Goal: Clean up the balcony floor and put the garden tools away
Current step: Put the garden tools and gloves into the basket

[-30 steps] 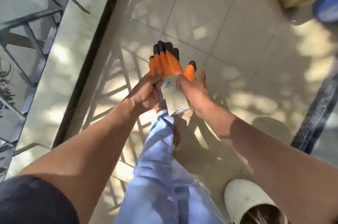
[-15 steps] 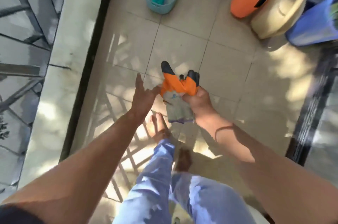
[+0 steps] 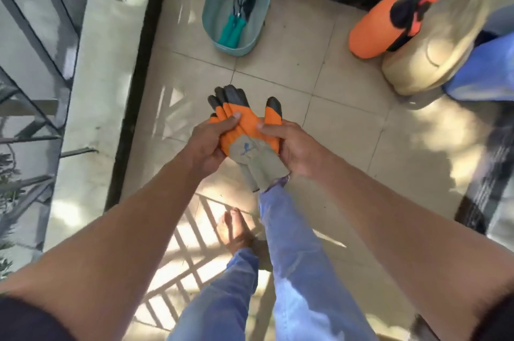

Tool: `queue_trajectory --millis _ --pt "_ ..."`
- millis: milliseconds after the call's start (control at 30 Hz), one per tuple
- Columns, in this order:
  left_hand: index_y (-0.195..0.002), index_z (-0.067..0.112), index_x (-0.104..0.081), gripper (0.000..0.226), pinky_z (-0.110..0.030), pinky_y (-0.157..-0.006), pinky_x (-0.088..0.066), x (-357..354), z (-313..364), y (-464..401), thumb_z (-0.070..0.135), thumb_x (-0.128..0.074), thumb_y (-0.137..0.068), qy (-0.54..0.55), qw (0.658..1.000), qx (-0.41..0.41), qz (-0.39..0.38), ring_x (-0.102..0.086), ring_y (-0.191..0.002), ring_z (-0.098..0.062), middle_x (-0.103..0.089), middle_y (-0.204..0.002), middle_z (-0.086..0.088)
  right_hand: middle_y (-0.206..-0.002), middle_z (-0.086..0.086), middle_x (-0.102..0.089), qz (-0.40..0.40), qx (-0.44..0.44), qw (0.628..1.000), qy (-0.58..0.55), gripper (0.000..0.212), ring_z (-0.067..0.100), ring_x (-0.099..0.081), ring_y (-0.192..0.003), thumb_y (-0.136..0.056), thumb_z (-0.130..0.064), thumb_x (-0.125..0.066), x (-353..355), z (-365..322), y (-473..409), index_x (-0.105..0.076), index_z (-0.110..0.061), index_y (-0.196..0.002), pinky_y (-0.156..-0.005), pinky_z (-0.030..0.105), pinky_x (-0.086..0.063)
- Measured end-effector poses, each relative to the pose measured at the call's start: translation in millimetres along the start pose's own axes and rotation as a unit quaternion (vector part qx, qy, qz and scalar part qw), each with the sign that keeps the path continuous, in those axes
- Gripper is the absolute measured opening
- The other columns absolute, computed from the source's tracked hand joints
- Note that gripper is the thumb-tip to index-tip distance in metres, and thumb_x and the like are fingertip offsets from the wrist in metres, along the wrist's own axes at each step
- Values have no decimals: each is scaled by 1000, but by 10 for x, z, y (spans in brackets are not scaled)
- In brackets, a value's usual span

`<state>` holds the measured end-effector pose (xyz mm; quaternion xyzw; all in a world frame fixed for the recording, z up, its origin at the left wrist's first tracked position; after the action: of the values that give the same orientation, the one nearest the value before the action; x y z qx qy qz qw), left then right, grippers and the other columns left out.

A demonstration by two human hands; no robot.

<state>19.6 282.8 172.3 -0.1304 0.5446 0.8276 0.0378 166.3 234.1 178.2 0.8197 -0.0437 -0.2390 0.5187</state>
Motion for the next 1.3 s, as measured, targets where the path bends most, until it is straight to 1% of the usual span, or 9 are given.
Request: queue_trajectory --millis 233,433,533,700,833,900,1000,1100,1300 --pt "-130 -1 -63 51 -52 -96 -58 -457 506 -427 19 -81 -87 -32 998 -36 29 -72 -112 -32 -74 -120 -17 -104 12 -78 110 35 991 61 24 31 -75 -96 -88 -17 -79 410 -737 -262 -73 -10 -110 -76 41 -61" --pt "-96 7 -68 5 -31 -69 -63 -619 808 -945 6 -72 -93 9 996 -35 82 -77 -86 -17 -79 -89 -6 -111 8 -77 67 44 996 47 38 25 -74 -102 -87 -10 -78 343 -1101 -598 -69 -12 -124 -91 43 -60" --pt "-107 -1 -70 20 -32 -67 -63 -619 953 -1165 7 -77 -89 -15 994 -23 104 -76 -87 -21 -78 -99 -12 -109 10 -78 99 43 993 54 41 29 -75 -101 -84 -1 -79 381 -1223 -776 -68 -10 -122 -93 47 -59" --pt "-86 19 -69 24 -31 -70 -60 -624 1334 -1450 41 -73 -94 -185 978 -23 94 -69 -75 -16 -73 -84 0 -107 13 -76 157 39 986 26 40 28 -75 -94 -85 5 -75 396 -1505 -993 -66 -9 -121 -75 37 -62" --pt "-135 24 -60 62 -42 -108 -42 -476 1767 -1725 68 -38 -97 -529 839 -105 66 -58 -124 -29 -64 -135 -7 -99 10 -75 193 36 980 29 31 24 -74 -83 -87 6 -72 396 -1732 -1289 -66 -11 -111 -65 33 -61" --pt "-157 16 -36 63 -44 -117 -33 -406 1874 -1959 50 -41 -105 -680 717 -149 38 -43 -143 -34 -45 -157 -15 -93 7 -75 208 44 976 34 28 20 -73 -76 -87 7 -71 419 -1865 -1500 -66 -16 -101 -60 30 -59" --pt "-163 14 -12 82 -51 -124 -22 -370 1802 -2383 52 -49 -100 -861 477 -176 -29 -18 -155 -37 -17 -169 -15 -90 3 -75 214 59 975 30 29 23 -73 -82 -86 6 -73 462 -2030 -1936 -65 -19 -98 -64 33 -61" --pt "-163 14 -5 91 -56 -126 -9 -293 1687 -2775 61 -46 -97 -917 349 -186 -48 -4 -158 -37 -5 -171 -14 -97 7 -75 168 97 980 37 31 27 -72 -92 -86 10 -70 411 -2187 -2464 -66 -16 -102 -86 46 -62" --pt "-163 10 -11 80 -58 -125 -9 -328 1511 -3038 58 -21 -101 -906 351 -237 -3 -8 -157 -40 -17 -169 -16 -106 9 -74 120 110 985 58 34 24 -73 -95 -87 8 -69 311 -2396 -3153 -62 -15 -111 -83 41 -62"
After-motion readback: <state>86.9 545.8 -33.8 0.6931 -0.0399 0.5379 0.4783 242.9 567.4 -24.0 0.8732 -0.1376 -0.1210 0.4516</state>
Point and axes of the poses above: each hand's wrist, its own y-axis away from the middle knuckle, its own x-axis out of the back of the hand, z = x × y, the point moved 9 cm from there along -y, towards the middle knuckle
